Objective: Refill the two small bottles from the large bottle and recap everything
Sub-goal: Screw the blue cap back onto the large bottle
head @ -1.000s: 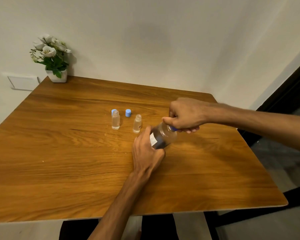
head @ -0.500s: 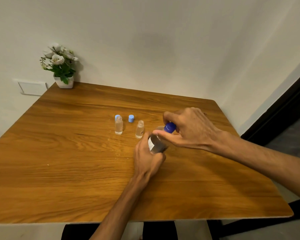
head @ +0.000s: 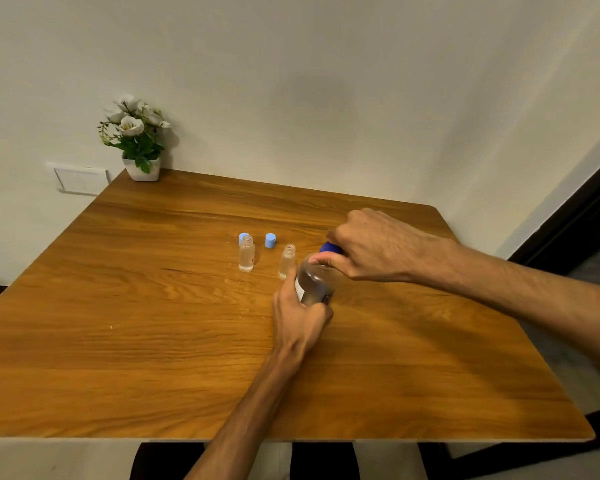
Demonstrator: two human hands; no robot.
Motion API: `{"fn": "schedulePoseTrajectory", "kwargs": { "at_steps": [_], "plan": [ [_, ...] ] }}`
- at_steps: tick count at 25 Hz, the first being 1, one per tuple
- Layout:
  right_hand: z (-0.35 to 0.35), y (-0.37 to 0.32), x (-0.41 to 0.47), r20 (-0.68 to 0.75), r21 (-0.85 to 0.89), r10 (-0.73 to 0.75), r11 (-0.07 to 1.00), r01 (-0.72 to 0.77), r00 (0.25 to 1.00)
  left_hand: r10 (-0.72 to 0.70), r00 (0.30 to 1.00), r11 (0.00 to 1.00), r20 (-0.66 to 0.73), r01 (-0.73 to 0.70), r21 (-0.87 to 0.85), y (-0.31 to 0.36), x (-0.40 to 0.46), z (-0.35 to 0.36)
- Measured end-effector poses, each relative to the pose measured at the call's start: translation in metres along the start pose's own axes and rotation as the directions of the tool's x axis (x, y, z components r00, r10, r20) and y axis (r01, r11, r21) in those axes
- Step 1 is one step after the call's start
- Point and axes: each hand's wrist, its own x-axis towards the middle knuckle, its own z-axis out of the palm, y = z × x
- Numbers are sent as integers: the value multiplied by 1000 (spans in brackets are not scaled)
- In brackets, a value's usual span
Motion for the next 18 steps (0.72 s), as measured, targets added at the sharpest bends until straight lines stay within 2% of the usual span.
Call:
{"fn": "schedulePoseTrajectory", "kwargs": {
  "at_steps": [5, 10, 12, 15, 18],
  "plan": [
    [-14, -2, 8, 42, -43, 27, 999, -25, 999, 10, 999, 1000, 30, -10, 21, -2, 1, -1],
    [-23, -9, -2, -7, -66, 44, 997, -45, 999, 81, 996, 996, 33, -83, 39, -7, 0, -1],
    [-24, -20, -2, -21, -85, 133, 987, -134, 991, 75, 997, 995, 1, -75, 61, -10, -4, -4],
    [-24, -47, 3, -65, 24, 329, 944, -328, 942, 35, 996, 998, -78, -30, 58, -13, -11, -11],
    [-25, -60, 11, -77, 23, 392, 920, -391, 917, 46, 991, 998, -128, -41, 45, -10, -13, -20]
  ]
}}
